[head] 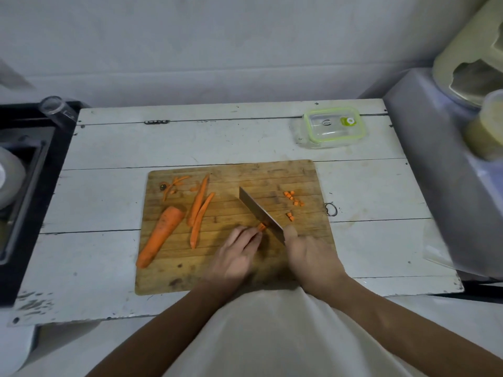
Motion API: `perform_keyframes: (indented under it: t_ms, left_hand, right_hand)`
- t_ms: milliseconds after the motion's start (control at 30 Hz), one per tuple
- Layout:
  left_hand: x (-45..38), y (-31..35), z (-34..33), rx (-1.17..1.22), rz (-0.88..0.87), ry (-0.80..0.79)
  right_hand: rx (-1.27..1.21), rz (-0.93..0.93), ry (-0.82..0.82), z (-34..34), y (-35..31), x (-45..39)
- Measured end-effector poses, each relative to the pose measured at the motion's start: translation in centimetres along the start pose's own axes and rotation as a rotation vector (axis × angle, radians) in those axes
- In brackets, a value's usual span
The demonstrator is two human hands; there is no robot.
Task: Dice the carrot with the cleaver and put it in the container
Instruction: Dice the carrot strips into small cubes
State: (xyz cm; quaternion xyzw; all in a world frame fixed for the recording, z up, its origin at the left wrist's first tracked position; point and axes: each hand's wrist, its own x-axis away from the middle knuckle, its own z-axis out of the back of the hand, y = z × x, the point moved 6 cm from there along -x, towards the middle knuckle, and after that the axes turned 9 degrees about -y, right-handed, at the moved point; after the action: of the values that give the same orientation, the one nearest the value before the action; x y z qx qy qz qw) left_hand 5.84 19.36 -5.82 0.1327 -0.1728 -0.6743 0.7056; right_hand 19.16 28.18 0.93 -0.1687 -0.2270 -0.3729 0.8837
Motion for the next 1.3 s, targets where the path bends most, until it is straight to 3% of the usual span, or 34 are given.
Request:
perform_keyframes:
  t_ms: [133, 233, 300, 367, 500, 900, 1000, 1133, 1200, 1300]
  left_hand:
    - [0.3, -0.6, 0.8, 0.219, 0.216, 0.004]
    - [-0.1, -0.6, 1.1, 0.395, 0.245, 0.06]
    - [-0.7, 0.1, 1.4, 0.265, 0.172, 0.074]
    - [-0.9, 0.1, 0.9, 0.32, 0.185, 0.036]
    - [-1.0, 0.0, -0.5, 0.058, 0.038, 0.049]
    - [-1.2, -0.3, -0.3, 0.086, 0.122, -0.053]
    - [-0.6, -0.1, -0.1, 0.064, 0.049, -0.03]
    - [0.1, -0.1, 0.9, 0.254, 0.119, 0.083]
    - [0.0, 0.1, 1.0, 0.263, 0.127, 0.129]
    - [-0.1, -0.2, 0.0, 0.155, 0.082, 0.052]
  right_hand:
    - [0.006, -0.089, 0.106, 0.9, 2.1, -0.4]
    - [0.009, -0.094, 0.13, 1.3, 3.2, 0.0]
    - [0.011, -0.067, 0.103, 1.3, 2.9, 0.6]
    - [0.037, -0.036, 0.066, 1.1, 2.3, 1.3]
    - [0.083, 0.02, -0.018, 0.4, 1.2, 2.2]
    - [0.047, 0.005, -0.022, -0.1, 0.2, 0.7]
    - [-0.018, -0.044, 0.033, 0.2, 0.2, 0.0]
    - [-0.005, -0.089, 0.088, 0.9, 1.9, 1.4]
    - [0.026, -0.033, 0.06, 0.8, 2.0, 2.2]
    - [0.022, 0.03, -0.02, 0.0, 1.6, 2.8]
